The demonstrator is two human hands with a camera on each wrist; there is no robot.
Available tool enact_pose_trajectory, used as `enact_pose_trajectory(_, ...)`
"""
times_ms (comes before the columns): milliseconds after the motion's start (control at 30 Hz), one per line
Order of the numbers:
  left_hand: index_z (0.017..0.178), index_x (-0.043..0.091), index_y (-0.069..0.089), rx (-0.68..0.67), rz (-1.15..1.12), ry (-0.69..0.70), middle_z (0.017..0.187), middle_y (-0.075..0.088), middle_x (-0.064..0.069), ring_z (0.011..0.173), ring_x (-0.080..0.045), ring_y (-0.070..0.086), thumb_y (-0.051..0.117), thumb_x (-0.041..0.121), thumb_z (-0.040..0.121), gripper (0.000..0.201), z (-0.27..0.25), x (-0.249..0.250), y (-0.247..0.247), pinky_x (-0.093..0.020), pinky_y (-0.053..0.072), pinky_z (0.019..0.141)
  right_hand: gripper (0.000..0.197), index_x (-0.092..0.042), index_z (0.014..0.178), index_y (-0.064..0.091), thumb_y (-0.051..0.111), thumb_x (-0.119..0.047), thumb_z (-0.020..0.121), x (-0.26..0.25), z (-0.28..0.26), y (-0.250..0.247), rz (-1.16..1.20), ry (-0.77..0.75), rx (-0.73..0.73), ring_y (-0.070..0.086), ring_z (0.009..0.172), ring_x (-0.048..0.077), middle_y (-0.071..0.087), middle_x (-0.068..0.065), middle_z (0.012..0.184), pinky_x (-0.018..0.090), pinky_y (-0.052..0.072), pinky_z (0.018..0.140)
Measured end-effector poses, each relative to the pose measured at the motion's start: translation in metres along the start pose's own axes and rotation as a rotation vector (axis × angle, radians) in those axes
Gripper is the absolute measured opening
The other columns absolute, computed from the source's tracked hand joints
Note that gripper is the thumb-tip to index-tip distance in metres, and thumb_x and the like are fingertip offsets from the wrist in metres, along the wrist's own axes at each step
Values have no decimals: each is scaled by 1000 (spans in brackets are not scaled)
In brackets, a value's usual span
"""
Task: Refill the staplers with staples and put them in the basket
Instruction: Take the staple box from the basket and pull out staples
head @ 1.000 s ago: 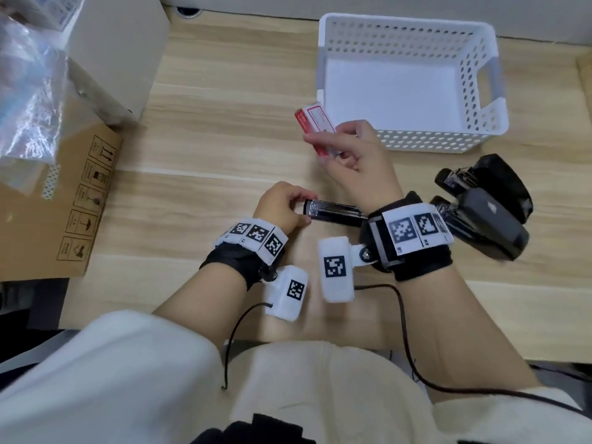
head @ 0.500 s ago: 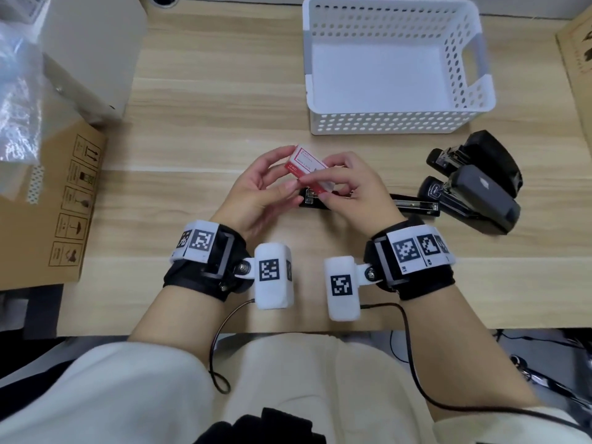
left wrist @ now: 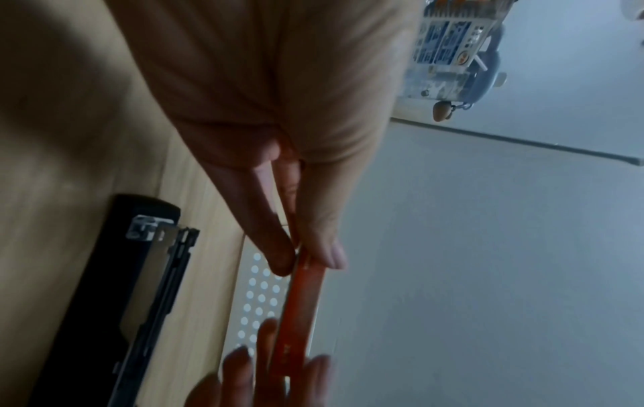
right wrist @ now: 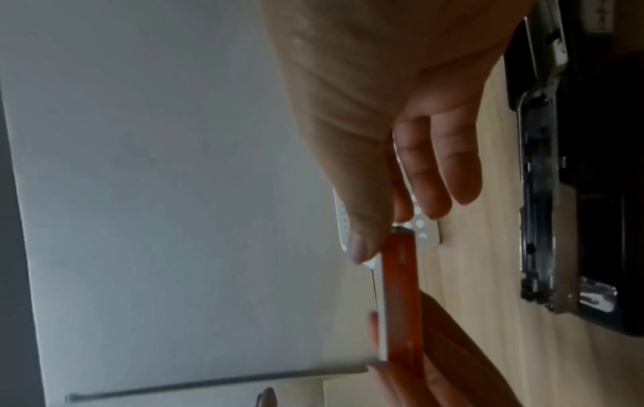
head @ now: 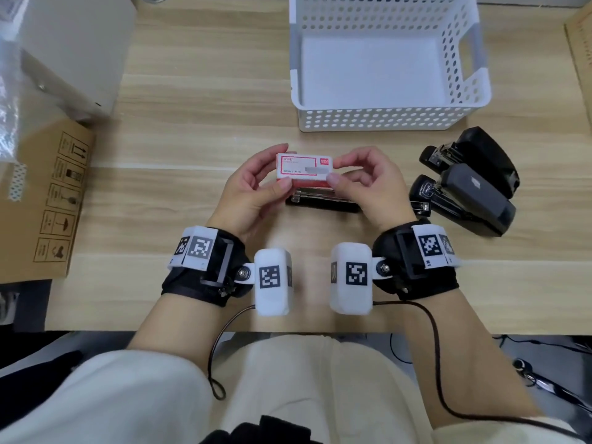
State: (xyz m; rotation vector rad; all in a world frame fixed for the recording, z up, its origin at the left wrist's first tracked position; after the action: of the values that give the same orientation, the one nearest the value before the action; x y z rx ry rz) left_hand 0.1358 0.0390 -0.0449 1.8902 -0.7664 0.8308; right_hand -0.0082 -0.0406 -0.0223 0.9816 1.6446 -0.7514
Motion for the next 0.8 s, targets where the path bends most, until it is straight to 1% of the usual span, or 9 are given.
enact_pose_trajectory(133,103,16,56,27,10,29,95,71,8,81,-5,68,57,-7,67,43,-2,-4,3,-14,53,69,25,-16,79,53,65,6,79,3,1,3,42,24,-17,60,55,-2,63,-1,81,12,51,64)
enact_pose_trajectory(200,102,17,55,32,22,34,90,73,9,81,-4,68,58,-7,65,43,-3,-6,4,-13,53,67,22,-14,78,56,64,7,80,4,1,1,118,41,-4,62,58,2,66,1,78,14,53,66)
enact_pose_trajectory(267,100,17,56,40,26,37,86,73,8,79,-3,68,58,-8,64,44,-3,-8,6,-13,53,67,18,-12,78,60,61,5,82,4,0,2,172,75,-24,65,61,6,71,-3,69,18,55,69)
enact_pose_trajectory(333,99,16,56,48,43,49,83,74,8,78,-3,68,59,-9,62,45,-3,-8,9,-13,53,66,15,-12,81,64,60,2,84,4,-1,7,174,92,-63,67,64,5,72,-7,66,19,56,71)
enact_pose_trajectory(433,99,16,58,55,94,61,87,74,8,82,-5,68,64,-9,59,47,-2,-9,10,-15,53,70,13,-14,83,66,60,-3,86,4,-2,10,144,105,-74,67,64,4,72,-9,66,18,55,68)
enact_pose_trajectory(533,97,21,63,70,176,62,88,73,9,86,-6,67,76,-3,51,53,-1,-7,5,-17,53,74,14,-13,81,67,59,-4,87,8,0,5,113,120,-30,61,55,2,71,-8,62,15,53,63)
enact_pose_trajectory(567,96,21,63,76,210,69,87,73,10,85,-5,66,77,-2,51,53,-1,-5,4,-16,53,74,13,-12,80,68,60,-4,86,10,1,3,103,124,-10,59,52,2,70,-7,61,16,53,62)
enact_pose_trajectory(700,96,16,61,112,303,89,79,72,15,80,2,66,71,-19,60,51,-1,0,0,-13,52,73,14,-12,76,68,62,-3,85,16,3,2,105,156,31,58,50,4,69,-5,59,17,53,62)
enact_pose_trajectory(800,101,8,60,132,341,91,80,70,11,76,3,66,68,-20,63,48,-3,1,-2,-11,52,70,15,-12,74,68,61,-3,85,19,5,1,105,178,60,58,50,4,69,-6,57,16,52,60)
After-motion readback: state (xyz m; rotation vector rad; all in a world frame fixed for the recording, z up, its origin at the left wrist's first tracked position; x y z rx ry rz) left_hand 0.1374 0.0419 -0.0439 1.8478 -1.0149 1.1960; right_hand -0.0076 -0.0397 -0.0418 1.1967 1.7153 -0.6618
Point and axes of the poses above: each hand's wrist, its own z-axis towards the middle knuckle, its own y-axis out of the palm, x = y × z, the point moved 7 cm from there along z, towards the middle knuckle
